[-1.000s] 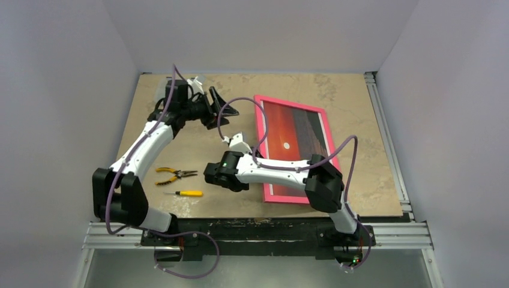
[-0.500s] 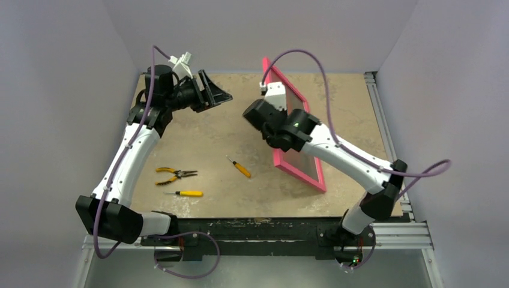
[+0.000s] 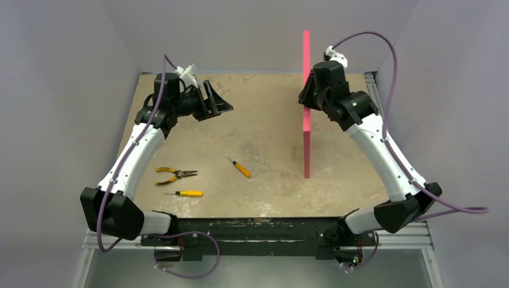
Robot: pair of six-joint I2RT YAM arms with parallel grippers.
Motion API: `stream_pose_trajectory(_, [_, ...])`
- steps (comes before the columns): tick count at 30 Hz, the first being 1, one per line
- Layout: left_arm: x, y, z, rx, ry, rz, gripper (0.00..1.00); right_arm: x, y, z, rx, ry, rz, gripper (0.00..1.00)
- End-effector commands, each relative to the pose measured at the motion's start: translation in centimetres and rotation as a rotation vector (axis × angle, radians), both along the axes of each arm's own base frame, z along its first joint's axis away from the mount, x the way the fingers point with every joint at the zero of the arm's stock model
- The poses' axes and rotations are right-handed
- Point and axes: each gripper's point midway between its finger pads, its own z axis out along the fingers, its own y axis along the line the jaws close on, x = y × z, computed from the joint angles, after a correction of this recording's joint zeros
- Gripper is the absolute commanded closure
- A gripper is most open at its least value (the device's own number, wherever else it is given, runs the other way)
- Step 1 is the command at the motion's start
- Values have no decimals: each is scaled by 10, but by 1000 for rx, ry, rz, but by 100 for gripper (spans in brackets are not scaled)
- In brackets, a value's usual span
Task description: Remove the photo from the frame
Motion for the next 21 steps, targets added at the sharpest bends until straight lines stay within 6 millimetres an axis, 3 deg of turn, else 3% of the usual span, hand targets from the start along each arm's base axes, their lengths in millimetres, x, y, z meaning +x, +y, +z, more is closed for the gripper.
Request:
stream_pose_trajectory(1, [-2, -2, 10, -15, -57, -22, 34, 12, -22, 24, 201, -66, -38, 100])
stream_pose_trajectory(11, [-9, -11, 18, -88, -55, -64, 34, 5, -104, -7, 288, -37, -190, 100])
stream_pose_trajectory(16, [-10, -15, 15, -121, -32, -82, 34, -13, -136, -41, 280, -11, -275, 100])
stream_pose_trajectory(21, [-10, -15, 13, -122, -31, -77, 34, -29, -151, -79, 325, -37, -338, 100])
